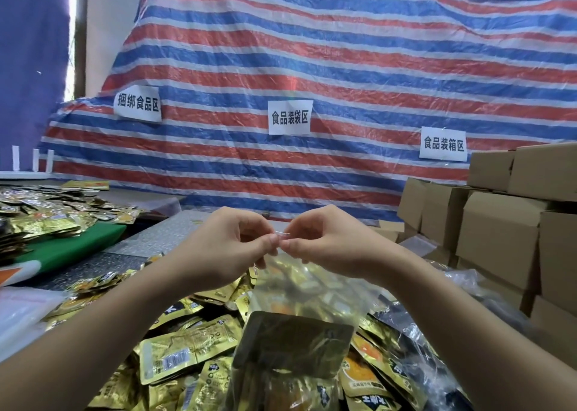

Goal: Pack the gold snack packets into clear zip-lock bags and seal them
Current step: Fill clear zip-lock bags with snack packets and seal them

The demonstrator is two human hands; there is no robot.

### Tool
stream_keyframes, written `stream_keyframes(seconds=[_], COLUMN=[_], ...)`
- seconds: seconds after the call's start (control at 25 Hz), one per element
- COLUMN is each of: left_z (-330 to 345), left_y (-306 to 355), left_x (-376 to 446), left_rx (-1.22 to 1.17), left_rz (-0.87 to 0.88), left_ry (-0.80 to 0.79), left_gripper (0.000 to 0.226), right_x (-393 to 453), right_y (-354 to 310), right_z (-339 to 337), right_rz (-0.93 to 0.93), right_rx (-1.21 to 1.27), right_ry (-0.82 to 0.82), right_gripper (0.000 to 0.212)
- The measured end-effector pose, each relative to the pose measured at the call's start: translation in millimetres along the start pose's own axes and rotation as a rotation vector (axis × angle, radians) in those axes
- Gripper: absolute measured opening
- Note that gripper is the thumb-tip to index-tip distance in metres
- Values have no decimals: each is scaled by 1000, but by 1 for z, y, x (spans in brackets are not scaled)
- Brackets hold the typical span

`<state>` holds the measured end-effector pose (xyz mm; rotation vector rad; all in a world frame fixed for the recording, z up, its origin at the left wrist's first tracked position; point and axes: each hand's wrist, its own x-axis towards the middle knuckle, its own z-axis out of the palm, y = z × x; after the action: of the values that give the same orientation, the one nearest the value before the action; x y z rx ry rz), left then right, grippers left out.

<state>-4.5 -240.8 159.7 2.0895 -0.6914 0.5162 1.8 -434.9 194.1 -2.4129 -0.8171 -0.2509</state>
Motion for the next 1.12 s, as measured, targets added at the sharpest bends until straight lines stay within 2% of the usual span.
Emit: stream_keyframes(seconds=[0.44, 0.64, 1.0, 1.12], left_z=[8, 11, 12, 12], left_y=[5, 6, 0, -3], left_x=[-3, -9, -15, -15], left_rx=[173, 217, 166, 87], left_rz=[85, 128, 73, 16], left_ry=[71, 135, 184, 182], left_gripper=[11, 11, 17, 17], right_x=[-1, -6, -5, -2], right_y=[-6, -11, -14, -18], right_z=[3, 9, 14, 15], right_rz=[-31, 8, 131, 120], right_rx=[-128, -117, 32, 5], right_ry=[46, 136, 108, 116], right_gripper=[10, 12, 11, 11])
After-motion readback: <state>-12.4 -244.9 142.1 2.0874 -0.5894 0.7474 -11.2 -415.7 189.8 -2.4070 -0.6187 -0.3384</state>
